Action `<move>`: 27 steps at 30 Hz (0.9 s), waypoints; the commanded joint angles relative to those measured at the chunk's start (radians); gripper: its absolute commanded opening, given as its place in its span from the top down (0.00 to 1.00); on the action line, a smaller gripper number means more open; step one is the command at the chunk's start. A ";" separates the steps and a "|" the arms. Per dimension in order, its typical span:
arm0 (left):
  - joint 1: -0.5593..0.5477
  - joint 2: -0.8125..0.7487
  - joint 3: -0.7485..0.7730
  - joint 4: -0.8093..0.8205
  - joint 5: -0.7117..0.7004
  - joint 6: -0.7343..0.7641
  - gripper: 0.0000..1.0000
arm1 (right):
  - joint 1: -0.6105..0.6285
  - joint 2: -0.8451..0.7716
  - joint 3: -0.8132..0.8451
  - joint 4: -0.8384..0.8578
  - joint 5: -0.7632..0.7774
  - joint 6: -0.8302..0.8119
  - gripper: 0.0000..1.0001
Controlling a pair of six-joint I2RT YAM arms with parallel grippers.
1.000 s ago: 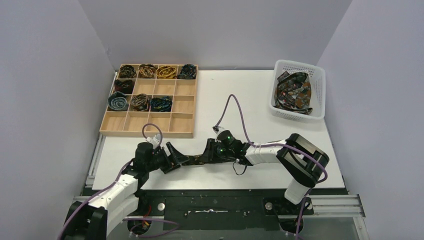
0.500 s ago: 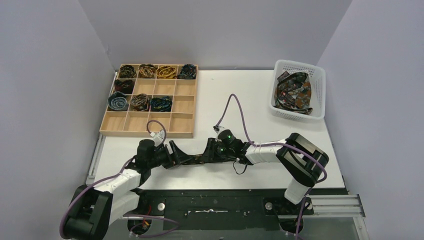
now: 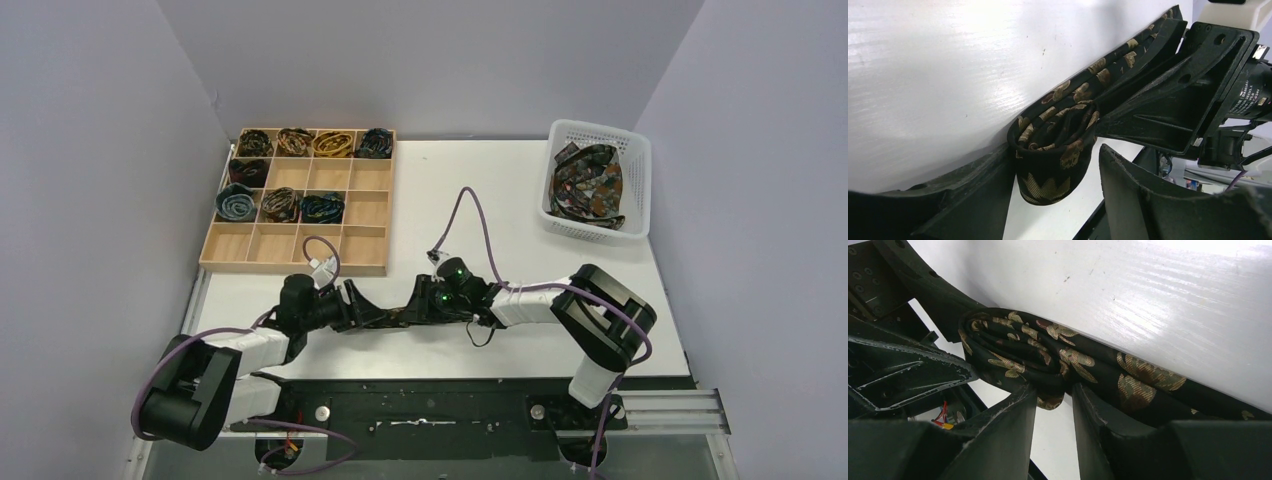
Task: Roll the ties
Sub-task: Roll the tie at the center of the board.
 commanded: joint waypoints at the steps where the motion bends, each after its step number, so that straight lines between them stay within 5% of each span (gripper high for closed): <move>1: -0.009 0.016 0.004 -0.012 -0.004 0.043 0.42 | -0.012 0.015 0.016 0.006 0.006 0.000 0.66; 11: -0.026 0.004 0.006 -0.032 -0.022 0.042 0.51 | -0.015 0.028 0.014 0.029 -0.021 0.010 0.65; 17: -0.028 -0.002 0.032 -0.075 -0.043 0.021 0.69 | -0.017 0.010 0.013 0.044 -0.037 0.000 0.63; 27: -0.029 -0.090 0.120 -0.290 -0.126 0.011 0.77 | -0.016 -0.157 0.054 -0.004 -0.017 -0.178 0.46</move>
